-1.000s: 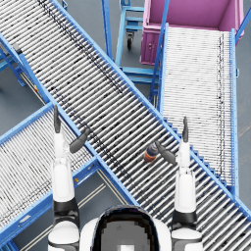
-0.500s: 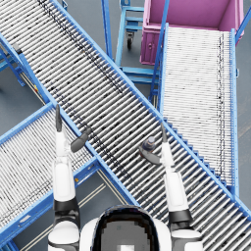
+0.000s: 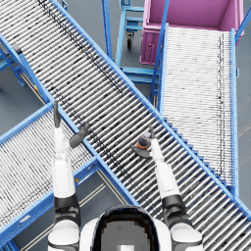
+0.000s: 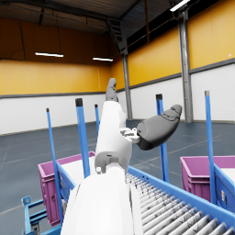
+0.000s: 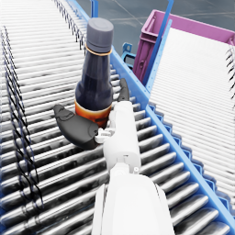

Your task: Pick up the oil and place it on the left assembly line, put the cola on the right, and keep Sprite still

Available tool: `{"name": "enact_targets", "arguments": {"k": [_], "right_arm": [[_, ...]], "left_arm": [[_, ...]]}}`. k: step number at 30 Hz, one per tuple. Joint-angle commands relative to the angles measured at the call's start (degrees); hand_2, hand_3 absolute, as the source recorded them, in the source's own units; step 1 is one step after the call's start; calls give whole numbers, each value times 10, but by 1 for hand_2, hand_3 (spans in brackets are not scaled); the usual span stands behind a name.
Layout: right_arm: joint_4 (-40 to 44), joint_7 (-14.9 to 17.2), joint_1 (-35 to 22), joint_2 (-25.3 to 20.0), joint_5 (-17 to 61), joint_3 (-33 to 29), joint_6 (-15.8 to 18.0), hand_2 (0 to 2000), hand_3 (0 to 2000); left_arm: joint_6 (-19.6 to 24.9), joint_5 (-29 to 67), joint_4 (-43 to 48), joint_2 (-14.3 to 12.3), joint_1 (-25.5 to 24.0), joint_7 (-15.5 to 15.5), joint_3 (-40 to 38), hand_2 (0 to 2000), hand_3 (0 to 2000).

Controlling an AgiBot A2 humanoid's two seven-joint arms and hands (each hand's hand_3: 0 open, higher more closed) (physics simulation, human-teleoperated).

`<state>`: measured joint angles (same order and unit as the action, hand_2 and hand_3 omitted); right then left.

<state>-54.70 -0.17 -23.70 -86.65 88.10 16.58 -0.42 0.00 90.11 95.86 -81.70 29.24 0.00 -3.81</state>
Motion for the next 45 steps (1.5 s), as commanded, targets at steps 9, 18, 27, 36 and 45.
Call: {"name": "enact_targets", "arguments": {"k": [9,18,27,36,45], "right_arm": [[-105,0,-29,-12,1,-43,-5,2000,2000],[-174,5,-155,-4,0,-228,50,2000,2000],[396,5,-493,114,0,-365,48,2000,2000],[385,2,-470,110,-1,-366,6,0,0],[-139,2,-298,104,-1,-240,4,0,0]], "left_arm": [[0,0,-3,-2,-3,0,-14,0,0],[0,0,12,-3,3,0,-8,0,0],[0,0,27,-5,10,0,8,0,0],[0,0,43,-7,-4,0,0,0,0],[0,0,45,-9,-7,0,-10,0,0]]}}
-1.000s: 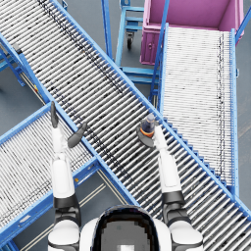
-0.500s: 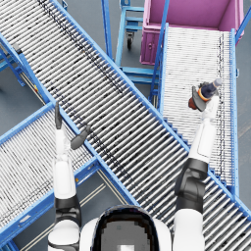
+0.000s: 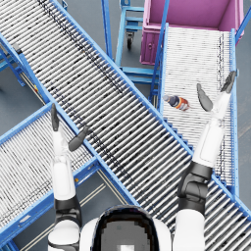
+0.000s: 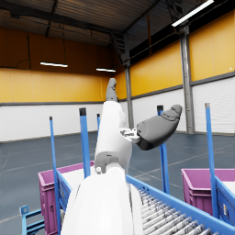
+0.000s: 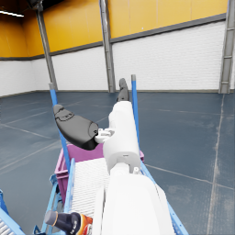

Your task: Pick up the oil and place it on the left assembly line, put the cola on the right, and keep Sprite still

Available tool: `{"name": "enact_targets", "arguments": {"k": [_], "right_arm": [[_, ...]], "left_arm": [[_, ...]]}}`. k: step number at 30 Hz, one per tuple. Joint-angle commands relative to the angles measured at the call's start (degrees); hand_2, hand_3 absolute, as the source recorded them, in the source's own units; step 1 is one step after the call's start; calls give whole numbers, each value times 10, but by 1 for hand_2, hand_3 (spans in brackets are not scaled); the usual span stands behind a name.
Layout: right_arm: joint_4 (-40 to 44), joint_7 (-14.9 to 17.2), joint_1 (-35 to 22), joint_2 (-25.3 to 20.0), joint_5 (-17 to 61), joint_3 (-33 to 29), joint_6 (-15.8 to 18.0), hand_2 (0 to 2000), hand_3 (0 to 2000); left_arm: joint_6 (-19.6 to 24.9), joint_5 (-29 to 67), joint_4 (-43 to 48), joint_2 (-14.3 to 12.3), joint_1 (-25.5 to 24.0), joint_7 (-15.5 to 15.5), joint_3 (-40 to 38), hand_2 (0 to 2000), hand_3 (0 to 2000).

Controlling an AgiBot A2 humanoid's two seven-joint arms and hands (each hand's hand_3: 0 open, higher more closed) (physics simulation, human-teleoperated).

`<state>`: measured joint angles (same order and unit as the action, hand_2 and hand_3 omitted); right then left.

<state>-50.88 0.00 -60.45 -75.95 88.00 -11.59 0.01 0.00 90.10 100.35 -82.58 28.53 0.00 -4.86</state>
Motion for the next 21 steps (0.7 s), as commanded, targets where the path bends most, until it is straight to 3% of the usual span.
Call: {"name": "enact_targets", "arguments": {"k": [1,8,9,10,11,15,21], "right_arm": [[-230,0,95,-3,0,62,0,0,0],[-310,0,153,-5,1,85,0,0,0],[-322,0,165,-5,1,89,0,0,0],[-322,0,169,-5,1,88,0,0,0],[-333,0,177,-6,1,90,0,0,0],[-354,0,197,-7,1,92,0,0,0],[-352,1,211,-10,-3,93,1,0,0]], "left_arm": [[0,0,-10,4,26,0,-16,0,0],[0,0,-44,7,89,0,8,0,0],[0,0,-44,7,92,0,7,0,0],[0,0,-37,5,66,0,4,0,0],[0,0,-47,7,94,0,6,0,0],[0,0,-62,7,111,0,8,0,0],[-1,-4,-65,6,97,1,13,0,0]]}}
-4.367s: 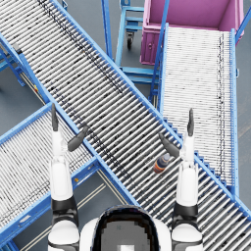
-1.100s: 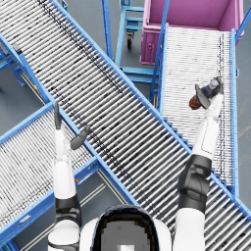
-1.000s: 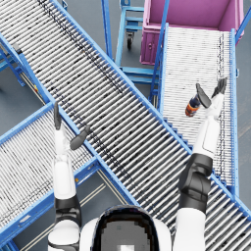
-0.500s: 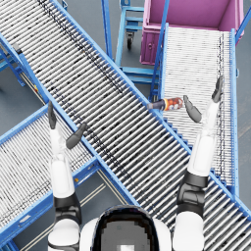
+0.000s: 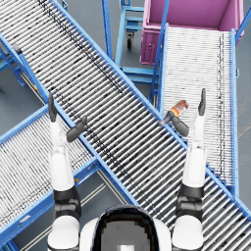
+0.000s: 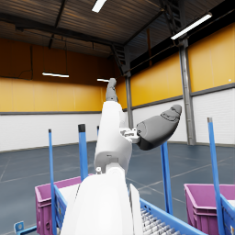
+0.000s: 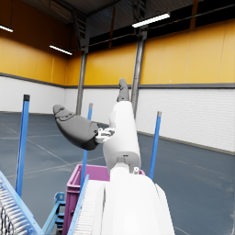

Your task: Pick up the oil and place it on the left assembly line, put the cola on the right, and keep Sprite still

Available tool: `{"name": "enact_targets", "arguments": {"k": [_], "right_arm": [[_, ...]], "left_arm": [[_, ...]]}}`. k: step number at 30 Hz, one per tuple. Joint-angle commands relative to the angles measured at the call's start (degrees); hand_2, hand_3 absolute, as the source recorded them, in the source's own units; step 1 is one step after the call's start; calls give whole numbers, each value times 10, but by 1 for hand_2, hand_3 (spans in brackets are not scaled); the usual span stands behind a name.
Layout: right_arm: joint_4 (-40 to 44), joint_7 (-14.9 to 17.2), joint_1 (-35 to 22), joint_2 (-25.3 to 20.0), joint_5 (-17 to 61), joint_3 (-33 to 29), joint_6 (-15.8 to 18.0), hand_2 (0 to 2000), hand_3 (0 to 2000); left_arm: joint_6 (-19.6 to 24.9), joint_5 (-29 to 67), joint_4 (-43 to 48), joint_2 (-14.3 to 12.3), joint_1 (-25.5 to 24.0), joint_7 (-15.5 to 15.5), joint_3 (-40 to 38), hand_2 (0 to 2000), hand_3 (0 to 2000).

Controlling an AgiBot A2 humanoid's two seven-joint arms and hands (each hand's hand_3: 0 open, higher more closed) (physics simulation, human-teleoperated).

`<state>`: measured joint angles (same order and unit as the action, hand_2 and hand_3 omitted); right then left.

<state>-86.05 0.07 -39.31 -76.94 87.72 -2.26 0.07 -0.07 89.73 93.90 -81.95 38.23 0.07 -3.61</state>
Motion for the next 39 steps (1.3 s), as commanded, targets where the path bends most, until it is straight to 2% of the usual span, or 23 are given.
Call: {"name": "enact_targets", "arguments": {"k": [1,10,23,39], "right_arm": [[-3,1,6,1,-6,3,1,0,0],[-57,20,83,27,-106,48,20,0,0],[-157,53,212,73,-283,129,53,0,0],[-169,57,227,78,-304,138,56,0,0]], "left_arm": [[-1,-7,2,2,-7,1,3,0,0],[-20,-113,32,45,-81,20,52,0,0],[-53,-302,84,119,-203,53,141,0,0],[-57,-324,90,128,-216,57,152,0,0]]}}
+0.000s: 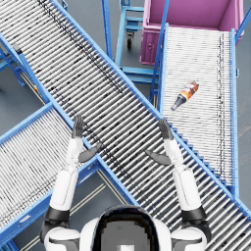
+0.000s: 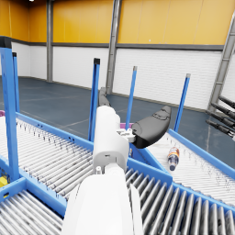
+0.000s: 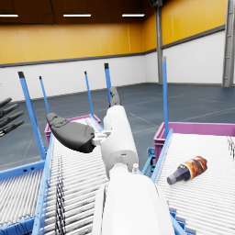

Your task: Pick up the oil and place it on the left assembly line, put the cola on the right, and keep Sprite still

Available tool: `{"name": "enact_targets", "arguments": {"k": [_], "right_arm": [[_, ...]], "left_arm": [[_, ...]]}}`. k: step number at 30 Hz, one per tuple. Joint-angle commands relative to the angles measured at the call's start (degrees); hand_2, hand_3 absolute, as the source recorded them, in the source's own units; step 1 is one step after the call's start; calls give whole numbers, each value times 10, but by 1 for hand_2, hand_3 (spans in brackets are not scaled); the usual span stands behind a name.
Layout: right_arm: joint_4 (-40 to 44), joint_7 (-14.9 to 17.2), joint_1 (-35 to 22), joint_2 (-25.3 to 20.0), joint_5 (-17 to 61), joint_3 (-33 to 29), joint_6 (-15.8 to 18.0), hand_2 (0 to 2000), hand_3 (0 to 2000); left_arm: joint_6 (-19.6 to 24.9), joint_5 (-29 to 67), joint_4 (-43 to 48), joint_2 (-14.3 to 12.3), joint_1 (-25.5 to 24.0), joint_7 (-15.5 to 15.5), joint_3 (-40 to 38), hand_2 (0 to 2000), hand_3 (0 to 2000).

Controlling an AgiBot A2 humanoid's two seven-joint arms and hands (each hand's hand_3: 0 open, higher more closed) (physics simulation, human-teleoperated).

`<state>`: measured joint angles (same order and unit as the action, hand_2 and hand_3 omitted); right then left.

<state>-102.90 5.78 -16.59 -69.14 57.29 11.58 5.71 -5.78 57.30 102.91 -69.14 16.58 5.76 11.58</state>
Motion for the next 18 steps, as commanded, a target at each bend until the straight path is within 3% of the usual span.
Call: {"name": "enact_targets", "arguments": {"k": [1,18], "right_arm": [[0,0,0,0,0,0,0,0,0],[0,0,0,0,0,0,0,0,0]], "left_arm": [[0,0,0,0,0,0,0,0,0],[0,0,0,0,0,0,0,0,0]]}}
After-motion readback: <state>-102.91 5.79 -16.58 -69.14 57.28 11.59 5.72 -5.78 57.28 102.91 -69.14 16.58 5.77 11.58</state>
